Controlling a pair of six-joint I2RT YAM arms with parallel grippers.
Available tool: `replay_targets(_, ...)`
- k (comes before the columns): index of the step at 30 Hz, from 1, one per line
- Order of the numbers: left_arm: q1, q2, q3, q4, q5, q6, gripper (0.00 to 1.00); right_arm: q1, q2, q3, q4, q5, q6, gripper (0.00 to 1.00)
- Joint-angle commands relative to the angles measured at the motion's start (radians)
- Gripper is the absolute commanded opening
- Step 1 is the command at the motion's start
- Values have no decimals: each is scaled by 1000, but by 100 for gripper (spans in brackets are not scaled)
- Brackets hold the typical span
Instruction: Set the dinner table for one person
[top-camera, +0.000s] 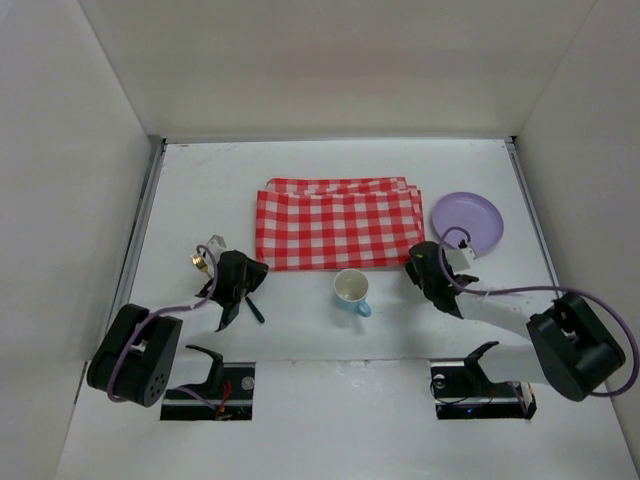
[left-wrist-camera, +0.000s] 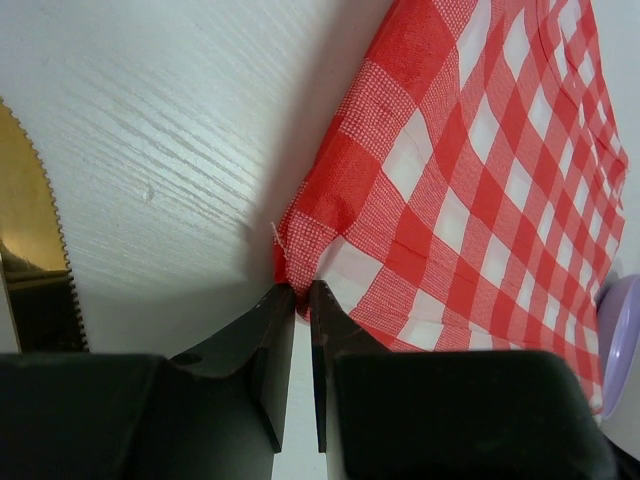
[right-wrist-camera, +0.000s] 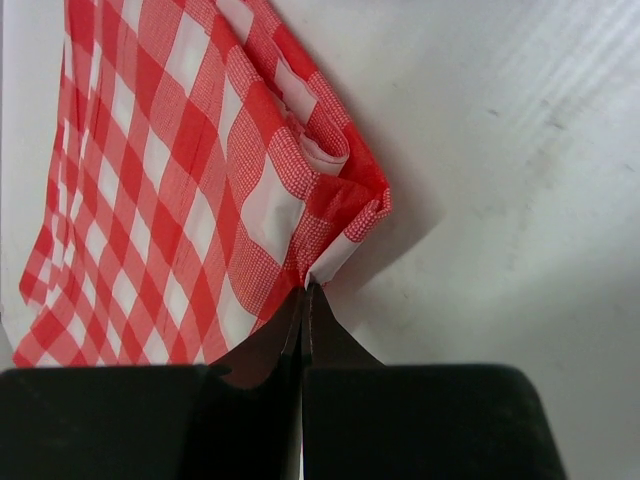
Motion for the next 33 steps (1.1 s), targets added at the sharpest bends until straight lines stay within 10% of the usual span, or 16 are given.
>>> replay_targets(1, -15, -41, -42, -8, 12, 4, 10, 25, -82, -56, -56, 48, 56, 0)
replay_targets(7, -23, -145, -81, -86, 12, 5, 10, 77, -190, -112, -123, 80, 101, 2)
replay_targets(13, -66, -269, -78, -166, 12, 16, 23, 77, -288, -116, -154, 85, 18, 45)
replay_targets(20, -75, -481, -49, -283, -2, 34, 34, -1, -498, -105, -272, 56, -147, 61)
replay_targets(29, -125, -569, 45, -269, -19, 162, 20, 60, -693, -65, -284, -174, -531, 15)
replay_targets(33, -190, -485, 54, -180, -37, 192, 7, 237, -774, -17, -353, -202, -619, 13)
